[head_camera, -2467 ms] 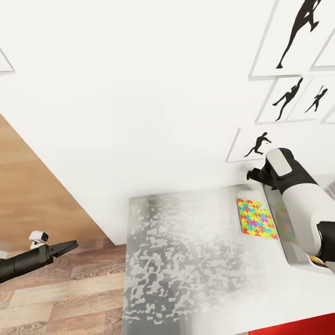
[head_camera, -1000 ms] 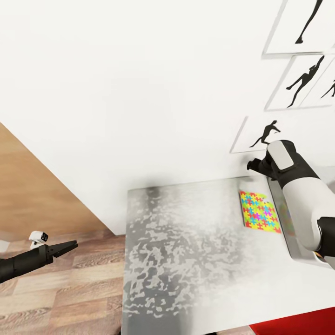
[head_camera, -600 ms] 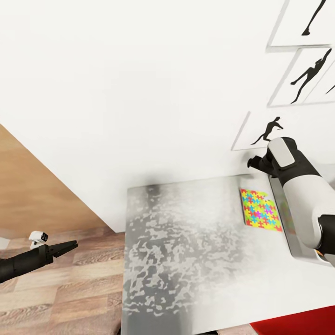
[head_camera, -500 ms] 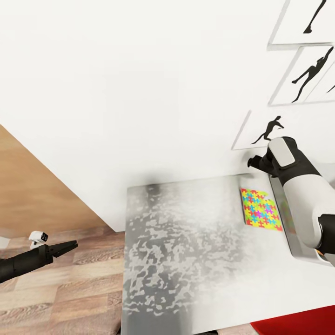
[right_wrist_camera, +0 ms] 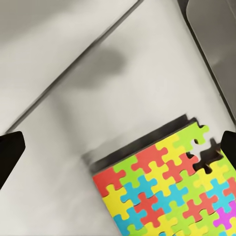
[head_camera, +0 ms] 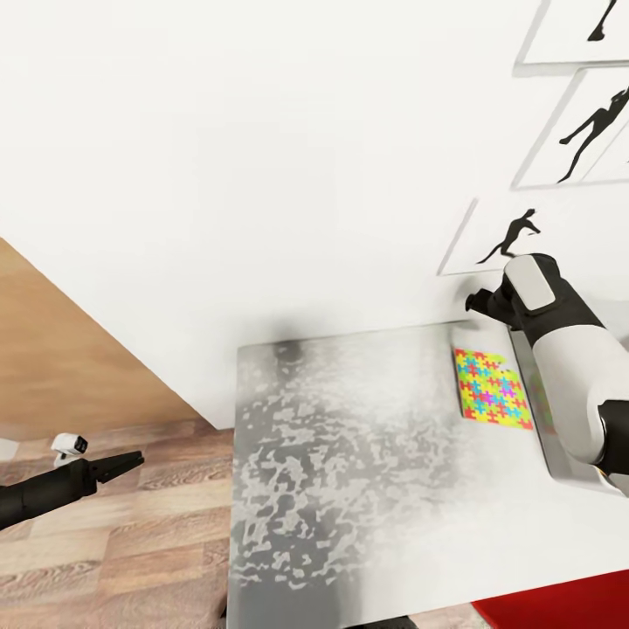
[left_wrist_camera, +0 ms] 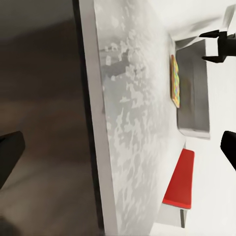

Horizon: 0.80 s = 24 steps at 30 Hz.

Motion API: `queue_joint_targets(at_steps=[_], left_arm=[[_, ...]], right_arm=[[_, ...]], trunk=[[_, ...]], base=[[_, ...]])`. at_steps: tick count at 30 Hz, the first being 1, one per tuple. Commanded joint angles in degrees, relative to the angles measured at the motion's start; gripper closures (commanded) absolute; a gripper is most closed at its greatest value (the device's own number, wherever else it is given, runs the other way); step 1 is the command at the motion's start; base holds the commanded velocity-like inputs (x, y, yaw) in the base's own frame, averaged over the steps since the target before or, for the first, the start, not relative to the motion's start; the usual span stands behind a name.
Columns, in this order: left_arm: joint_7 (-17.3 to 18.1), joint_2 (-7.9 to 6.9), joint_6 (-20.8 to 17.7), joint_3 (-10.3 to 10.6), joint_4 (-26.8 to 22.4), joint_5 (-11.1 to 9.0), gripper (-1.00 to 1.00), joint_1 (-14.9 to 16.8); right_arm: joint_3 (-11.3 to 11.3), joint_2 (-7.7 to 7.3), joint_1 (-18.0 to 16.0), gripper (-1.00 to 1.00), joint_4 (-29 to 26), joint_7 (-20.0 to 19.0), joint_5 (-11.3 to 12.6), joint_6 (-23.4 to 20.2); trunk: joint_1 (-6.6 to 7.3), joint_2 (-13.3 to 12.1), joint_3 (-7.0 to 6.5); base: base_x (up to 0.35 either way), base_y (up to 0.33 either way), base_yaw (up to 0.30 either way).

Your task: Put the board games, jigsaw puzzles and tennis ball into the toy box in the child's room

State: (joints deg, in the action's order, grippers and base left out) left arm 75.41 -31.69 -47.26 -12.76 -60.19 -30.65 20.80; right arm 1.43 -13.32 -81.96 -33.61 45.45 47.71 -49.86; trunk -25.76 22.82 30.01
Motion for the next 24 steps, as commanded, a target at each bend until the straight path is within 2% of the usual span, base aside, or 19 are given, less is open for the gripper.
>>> queue_joint_targets(at_steps=[1, 24], left_arm=[[0.08, -0.08, -0.55, 0.02, -0.01, -0.2, -1.0, 0.03], [0.09, -0.38, -0.55, 0.02, 0.03, -0.46, -1.0, 0.03]], right_arm=[[0.15, -0.06, -0.06, -1.0, -0.06, 0.51, 0.55, -0.15], [1.29, -1.0, -0.76, -1.0, -0.06, 0.45, 0.54, -0.09]], trunk=[[-0.03, 0.1, 0.18], [-0.03, 0.1, 2.35]], base=[[0.0, 0.0, 0.0], [0.0, 0.0, 0.0]])
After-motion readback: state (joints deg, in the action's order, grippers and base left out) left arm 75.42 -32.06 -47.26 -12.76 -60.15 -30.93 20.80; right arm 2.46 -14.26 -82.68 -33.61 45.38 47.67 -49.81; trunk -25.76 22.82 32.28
